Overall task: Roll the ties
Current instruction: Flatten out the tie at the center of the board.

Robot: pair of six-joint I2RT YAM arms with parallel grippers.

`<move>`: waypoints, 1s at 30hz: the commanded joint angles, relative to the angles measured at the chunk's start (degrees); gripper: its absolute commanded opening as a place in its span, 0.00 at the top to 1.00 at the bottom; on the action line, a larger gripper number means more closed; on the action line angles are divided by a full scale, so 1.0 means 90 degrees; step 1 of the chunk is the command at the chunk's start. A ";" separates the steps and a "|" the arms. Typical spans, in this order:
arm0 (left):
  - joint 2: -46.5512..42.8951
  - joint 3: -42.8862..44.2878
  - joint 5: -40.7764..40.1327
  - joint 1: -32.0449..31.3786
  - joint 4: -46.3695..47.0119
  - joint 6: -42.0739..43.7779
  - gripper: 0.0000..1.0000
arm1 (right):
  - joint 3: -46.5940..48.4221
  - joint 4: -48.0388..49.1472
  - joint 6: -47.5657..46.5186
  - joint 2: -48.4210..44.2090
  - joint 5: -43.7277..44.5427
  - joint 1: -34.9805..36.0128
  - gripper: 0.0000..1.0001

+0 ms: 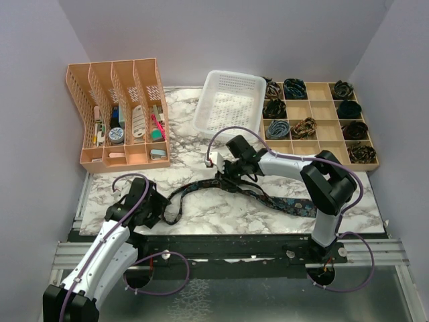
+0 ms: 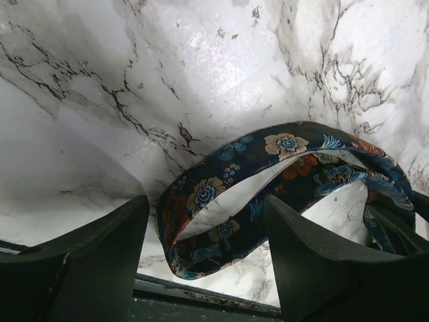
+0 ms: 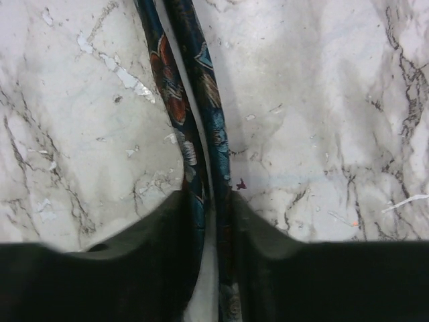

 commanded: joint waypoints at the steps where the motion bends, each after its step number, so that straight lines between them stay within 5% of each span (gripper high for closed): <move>1: 0.0092 -0.0194 0.0149 -0.0007 0.0264 -0.0349 0.33 | -0.0180 0.0054 0.0278 -0.0207 0.0365 0.0043 0.71; 4: 0.0236 -0.0346 0.0191 -0.0007 0.0547 -0.0303 0.40 | -0.0364 0.0409 0.0490 -0.0443 0.0725 0.0069 0.87; 9: 0.0508 -0.0384 0.0248 -0.0007 0.1029 -0.0049 0.58 | -0.0870 0.1088 0.0705 -0.0792 0.1510 0.0260 0.98; 17: 0.0734 0.0315 -0.0346 -0.0007 0.2284 0.1365 0.97 | -0.1689 0.2644 0.0738 -0.1514 0.3357 0.0426 0.99; 24: 0.1940 0.1787 -0.1431 -0.0007 0.2809 0.3865 1.00 | -0.2257 0.4021 0.0082 -0.1900 0.4115 0.0476 0.99; 30: 0.1461 0.1391 -0.2628 -0.0007 0.2846 0.4272 0.99 | -0.2363 0.5068 0.0315 -0.1061 0.5332 0.1771 0.99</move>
